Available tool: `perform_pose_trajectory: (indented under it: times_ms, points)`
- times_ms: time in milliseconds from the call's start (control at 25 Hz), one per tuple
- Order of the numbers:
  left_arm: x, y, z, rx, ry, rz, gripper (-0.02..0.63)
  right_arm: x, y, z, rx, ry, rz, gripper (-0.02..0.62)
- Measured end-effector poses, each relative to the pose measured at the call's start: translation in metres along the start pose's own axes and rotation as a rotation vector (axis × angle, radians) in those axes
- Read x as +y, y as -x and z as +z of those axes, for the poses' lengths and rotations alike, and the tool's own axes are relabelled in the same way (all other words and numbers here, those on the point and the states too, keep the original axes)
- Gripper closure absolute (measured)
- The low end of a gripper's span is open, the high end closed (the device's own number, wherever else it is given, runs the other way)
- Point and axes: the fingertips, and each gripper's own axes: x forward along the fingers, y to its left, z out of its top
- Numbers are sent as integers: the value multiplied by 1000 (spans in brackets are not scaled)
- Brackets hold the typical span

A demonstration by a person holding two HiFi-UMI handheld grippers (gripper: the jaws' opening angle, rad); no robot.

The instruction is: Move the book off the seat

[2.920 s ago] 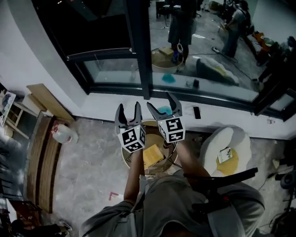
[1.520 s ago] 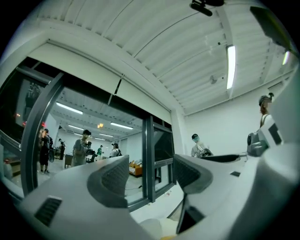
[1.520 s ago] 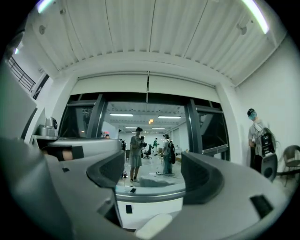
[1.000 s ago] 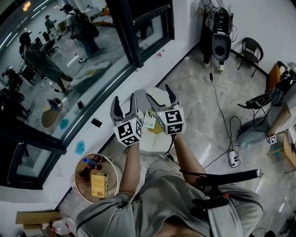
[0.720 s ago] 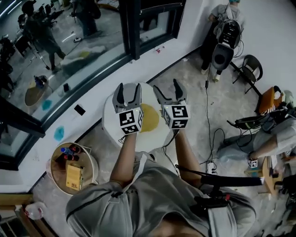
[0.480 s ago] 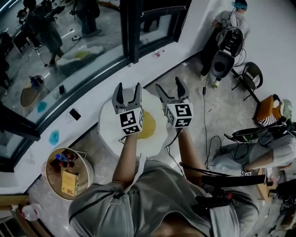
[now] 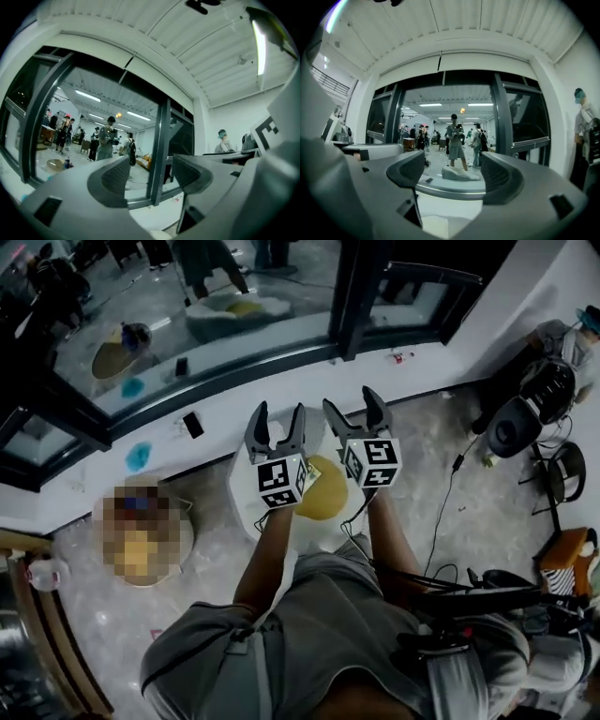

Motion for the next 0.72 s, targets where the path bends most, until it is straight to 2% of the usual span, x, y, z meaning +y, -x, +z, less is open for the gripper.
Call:
perform_pose_trajectory:
  times_ms: [120, 240, 440, 720]
  points:
    - [30, 6, 4, -37, -9, 148, 302, 22, -35, -10, 8, -5, 148, 209]
    - [49, 10, -1, -35, -16, 299, 302, 37, -57, -21, 26, -13, 296, 209]
    - [30, -9, -14, 5, -38, 379, 302, 16, -77, -27, 26, -31, 398, 209]
    - [8, -41, -20, 16, -80, 459, 302, -19, -100, -29, 2, -61, 466, 209]
